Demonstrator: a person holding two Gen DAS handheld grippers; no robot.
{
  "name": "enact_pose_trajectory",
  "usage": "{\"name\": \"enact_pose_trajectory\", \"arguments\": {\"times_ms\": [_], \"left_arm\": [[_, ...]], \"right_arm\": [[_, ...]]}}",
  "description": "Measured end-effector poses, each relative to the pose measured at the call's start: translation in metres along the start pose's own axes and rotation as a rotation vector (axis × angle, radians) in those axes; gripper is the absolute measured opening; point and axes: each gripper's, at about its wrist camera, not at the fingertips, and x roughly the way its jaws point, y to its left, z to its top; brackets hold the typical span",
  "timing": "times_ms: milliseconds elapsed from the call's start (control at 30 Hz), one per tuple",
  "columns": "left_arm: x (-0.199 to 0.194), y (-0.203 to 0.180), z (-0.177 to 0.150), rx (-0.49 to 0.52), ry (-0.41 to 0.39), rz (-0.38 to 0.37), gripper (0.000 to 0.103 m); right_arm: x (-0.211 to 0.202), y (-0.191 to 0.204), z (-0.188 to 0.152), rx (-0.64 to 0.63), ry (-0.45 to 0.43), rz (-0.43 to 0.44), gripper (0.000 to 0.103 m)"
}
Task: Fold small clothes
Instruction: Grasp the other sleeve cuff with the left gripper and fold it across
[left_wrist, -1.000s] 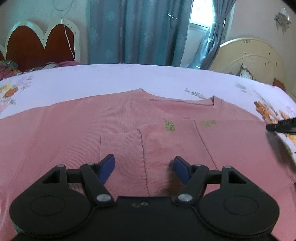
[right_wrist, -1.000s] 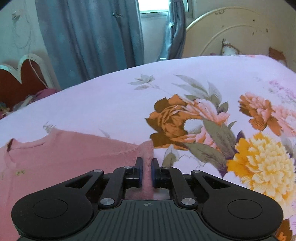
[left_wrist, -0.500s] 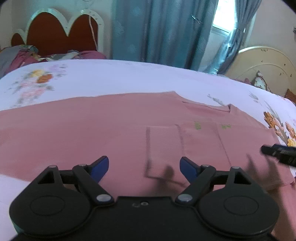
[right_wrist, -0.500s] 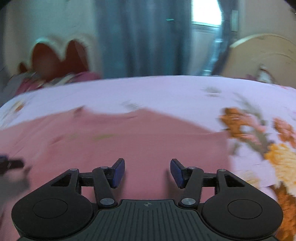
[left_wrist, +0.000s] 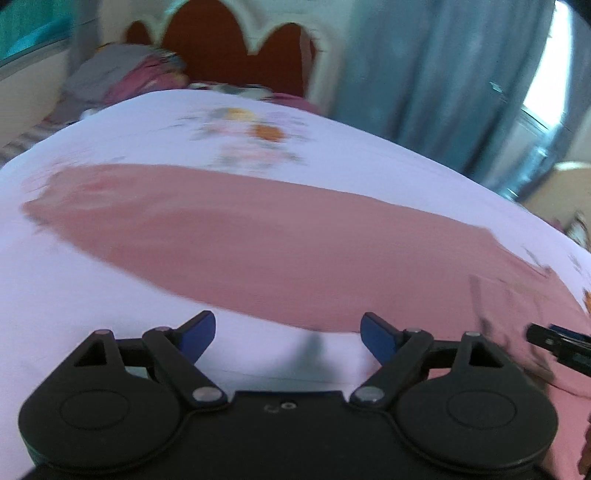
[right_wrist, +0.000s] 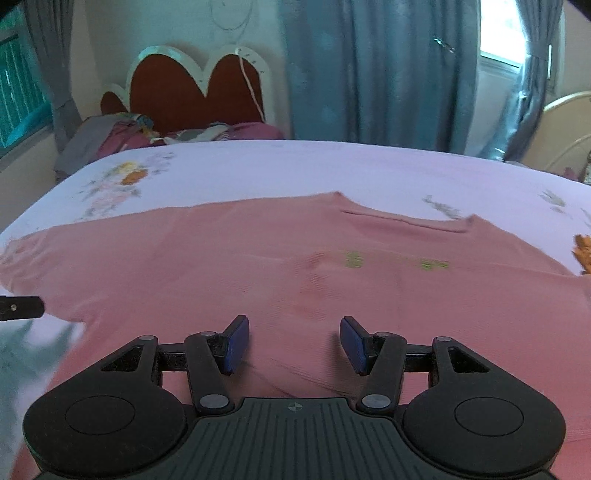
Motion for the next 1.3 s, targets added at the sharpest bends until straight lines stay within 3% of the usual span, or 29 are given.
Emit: {"name": "enact_pose_trajectory", "arguments": {"times_ms": [333,533,700,800,867,933,1100,1300], "left_arm": [[0.018,0.126,0.034,-0.243,-0.034,0.152,0.084],[0.040,0.167,0.047,-0.393,-0.039,0.144,0.080],[0.051,0.171,0.048,-0.417,-0.107,0.143,0.067],[0.055,0.175,0.049,-0.429,-0.141,0.155,0.047],[0.057,0.179,0.049,-0.452,-0.154,0.160,0.024],[0.057,0.185,0.050,-0.489,-0.162,0.132,0.006],[0.044,0.162,0.056,-0.400,-0.213,0.088,0.005],[0.011,0.088,0.067,-0.222,-0.273,-0.078,0.005]], "right_arm": [[0.014,0.027,0.008,0.025,-0.016,-0.030,0.054],[0.014,0.018,0.010,0.046,-0.025,-0.093,0.054],[0.029,0.005,0.004,0.052,0.027,-0.153,0.054],[0.038,-0.003,-0.003,0.061,0.068,-0.152,0.054],[0.036,-0.004,-0.004,0.056,0.063,-0.154,0.054],[0.030,-0.005,-0.003,0.087,0.032,-0.148,0.054],[0.034,-0.005,-0.005,0.066,0.057,-0.146,0.054],[0.014,-0.015,0.000,0.109,0.001,-0.116,0.054]]}}
